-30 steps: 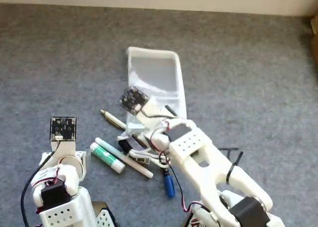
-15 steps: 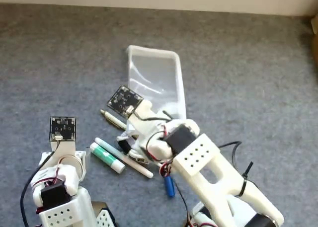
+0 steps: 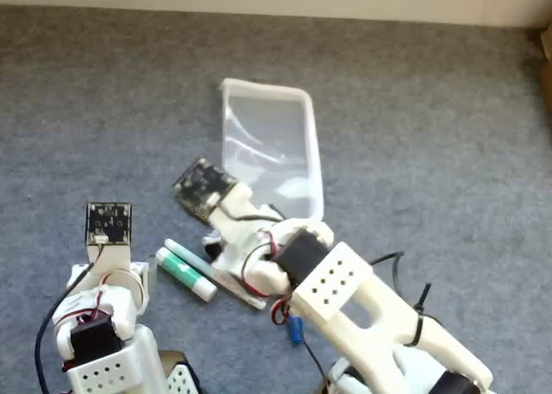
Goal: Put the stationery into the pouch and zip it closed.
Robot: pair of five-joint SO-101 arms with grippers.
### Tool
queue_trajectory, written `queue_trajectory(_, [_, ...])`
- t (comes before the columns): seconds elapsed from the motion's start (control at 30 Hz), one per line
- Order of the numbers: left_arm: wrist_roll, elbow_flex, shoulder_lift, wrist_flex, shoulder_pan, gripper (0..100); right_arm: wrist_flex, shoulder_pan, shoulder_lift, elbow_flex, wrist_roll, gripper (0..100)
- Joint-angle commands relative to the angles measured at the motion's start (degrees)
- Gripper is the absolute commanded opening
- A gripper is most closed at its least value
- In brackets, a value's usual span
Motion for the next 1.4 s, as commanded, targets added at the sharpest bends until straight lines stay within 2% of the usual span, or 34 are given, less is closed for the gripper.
queue_trajectory(0.0, [0.53, -0.4, -0.4, -1.05, -0.13, 25, -4.09, -3.47, -2.51, -0.31, -0.53, 30.3])
queue_trajectory(0.2, [0.53, -0.31, -0.4, -1.05, -0.13, 25, -12.53, -4.09, -2.51, 6.2, -0.53, 30.0])
queue_trajectory(0.4, [0.53, -0.31, -0.4, -1.05, -0.04, 25, -15.43, -4.18, -2.51, 7.16, -0.53, 23.8])
queue_trajectory(0.63, [0.53, -0.31, -0.4, -1.05, -0.04, 25, -15.08, -4.18, 2.95, 6.2, -2.73, 23.8])
queue_trajectory(0.83, [0.53, -0.31, -0.4, -1.05, -0.04, 25, -9.19, -4.18, 15.78, -5.41, -7.03, 23.8])
queue_trajectory(1.0, [0.53, -0.31, -0.4, -1.05, -0.04, 25, -8.84, -4.18, 23.78, -12.0, -8.7, 23.8])
queue_trajectory(1.37, [0.53, -0.31, -0.4, -1.05, -0.04, 25, -8.92, -4.18, 33.36, -13.23, -10.29, 23.5])
